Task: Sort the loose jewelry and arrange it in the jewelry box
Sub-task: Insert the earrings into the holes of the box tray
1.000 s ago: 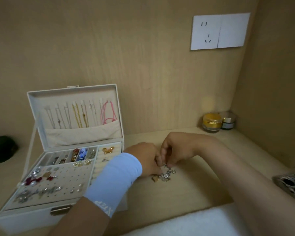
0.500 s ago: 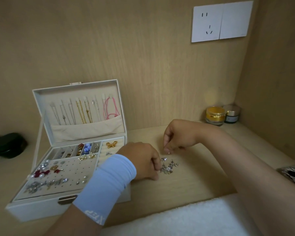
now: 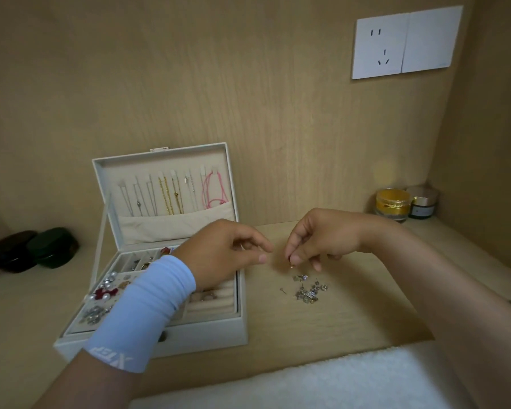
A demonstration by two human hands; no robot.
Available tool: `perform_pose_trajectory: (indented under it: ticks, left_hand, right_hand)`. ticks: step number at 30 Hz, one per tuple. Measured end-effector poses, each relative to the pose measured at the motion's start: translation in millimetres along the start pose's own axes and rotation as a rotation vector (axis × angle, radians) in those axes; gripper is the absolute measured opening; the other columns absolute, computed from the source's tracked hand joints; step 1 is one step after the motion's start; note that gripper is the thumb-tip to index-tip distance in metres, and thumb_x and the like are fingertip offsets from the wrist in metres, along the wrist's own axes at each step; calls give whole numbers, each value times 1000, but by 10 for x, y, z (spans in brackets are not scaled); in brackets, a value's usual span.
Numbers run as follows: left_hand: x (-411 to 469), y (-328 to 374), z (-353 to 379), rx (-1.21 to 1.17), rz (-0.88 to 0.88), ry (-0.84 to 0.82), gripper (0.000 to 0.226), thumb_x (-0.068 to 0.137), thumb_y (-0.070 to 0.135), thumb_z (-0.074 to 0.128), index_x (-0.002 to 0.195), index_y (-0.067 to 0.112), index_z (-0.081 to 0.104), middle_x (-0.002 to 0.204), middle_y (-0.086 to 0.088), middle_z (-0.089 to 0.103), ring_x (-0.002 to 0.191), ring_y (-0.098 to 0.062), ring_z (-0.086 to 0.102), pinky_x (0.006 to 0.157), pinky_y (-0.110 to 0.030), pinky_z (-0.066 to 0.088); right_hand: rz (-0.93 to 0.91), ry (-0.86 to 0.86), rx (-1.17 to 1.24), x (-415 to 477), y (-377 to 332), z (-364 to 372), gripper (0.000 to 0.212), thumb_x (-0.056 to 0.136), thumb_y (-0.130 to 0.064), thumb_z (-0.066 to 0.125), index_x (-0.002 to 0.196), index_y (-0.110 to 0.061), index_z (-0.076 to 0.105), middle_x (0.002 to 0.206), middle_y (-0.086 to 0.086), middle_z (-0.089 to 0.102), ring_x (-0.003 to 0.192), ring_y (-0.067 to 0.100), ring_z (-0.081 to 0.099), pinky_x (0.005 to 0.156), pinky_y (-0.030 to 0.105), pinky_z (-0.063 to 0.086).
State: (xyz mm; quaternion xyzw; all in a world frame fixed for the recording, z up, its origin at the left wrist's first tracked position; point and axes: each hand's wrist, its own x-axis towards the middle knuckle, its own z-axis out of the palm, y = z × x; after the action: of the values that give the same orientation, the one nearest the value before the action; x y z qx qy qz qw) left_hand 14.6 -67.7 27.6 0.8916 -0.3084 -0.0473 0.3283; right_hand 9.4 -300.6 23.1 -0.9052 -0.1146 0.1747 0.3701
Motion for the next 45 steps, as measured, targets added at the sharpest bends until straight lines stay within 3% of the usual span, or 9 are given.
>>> perform_pose_trajectory:
  ticks: [10, 13, 18, 24, 30, 34, 39, 42, 45]
  left_hand:
    - [-508, -371, -447, -119, -19, 154, 8, 86, 18, 74, 87, 26, 77, 88, 4, 75, 85, -15, 68, 88, -30, 55]
    - [-663, -509, -631, -195, -18, 211, 10, 85, 14, 74, 91, 22, 77, 87, 0, 75, 86, -25, 68, 83, -27, 56]
    - [-850, -690, -798, -331, -7, 256, 14, 88, 13, 69, 100, 18, 76, 74, 8, 72, 69, -8, 63, 72, -21, 53]
    - [-966, -940, -954, -468, -28, 395, 11, 90, 14, 66, 92, 19, 76, 71, 3, 69, 63, -10, 60, 58, -19, 48]
    - [-1003, -1096, -1010, -488, -42, 427, 7, 89, 11, 68, 92, 13, 74, 73, 1, 68, 63, -15, 59, 66, -32, 51]
    - [-1019, -1144, -991, -459, -70, 443, 10, 89, 15, 69, 84, 21, 76, 72, 7, 69, 62, -12, 57, 67, -27, 53]
    - [-1011, -1190, -981, -429, -117, 420, 8, 89, 20, 70, 86, 24, 76, 64, 13, 65, 60, -8, 57, 65, -25, 52]
    - [-1017, -1197, -974, -379, -132, 385, 7, 88, 22, 71, 85, 25, 77, 68, 11, 68, 64, -7, 60, 64, -19, 52]
    - [-1018, -1200, -956, -323, -143, 374, 5, 86, 24, 73, 84, 27, 77, 77, 14, 73, 69, 4, 63, 63, -6, 48]
  right_hand:
    - [-160, 103, 292, -5, -469, 209, 8, 88, -4, 71, 94, -10, 73, 81, 2, 73, 56, 17, 62, 41, 22, 33]
    - [-210, 93, 304, 77, -832, 388, 12, 87, -3, 72, 94, -12, 76, 74, 0, 72, 53, 14, 60, 40, 21, 32]
    - [-291, 100, 362, 337, -1400, 658, 14, 86, -6, 74, 97, -15, 75, 73, 1, 71, 46, 12, 54, 39, 20, 30]
    - [-310, 181, 466, 617, -1706, 916, 11, 84, -12, 77, 95, -10, 78, 69, 3, 69, 46, 11, 47, 39, 20, 29]
    - [-316, 255, 490, 734, -1753, 1133, 11, 83, -11, 77, 93, -10, 80, 58, 2, 65, 44, 12, 44, 38, 20, 31]
    - [-368, 381, 332, 753, -1757, 1251, 17, 76, -15, 85, 93, -14, 81, 71, -3, 75, 52, 5, 61, 52, 16, 47]
    - [-452, 549, 14, 799, -1685, 1314, 10, 82, -24, 81, 89, -29, 82, 77, -21, 74, 59, -2, 63, 59, 11, 48]
    - [-495, 507, -150, 762, -1653, 1324, 9, 84, -27, 78, 92, -32, 81, 67, -31, 67, 49, 1, 57, 53, 9, 43]
    - [-486, 426, -127, 748, -1632, 1313, 12, 80, -28, 82, 92, -31, 80, 62, -29, 66, 50, 2, 56, 53, 11, 43]
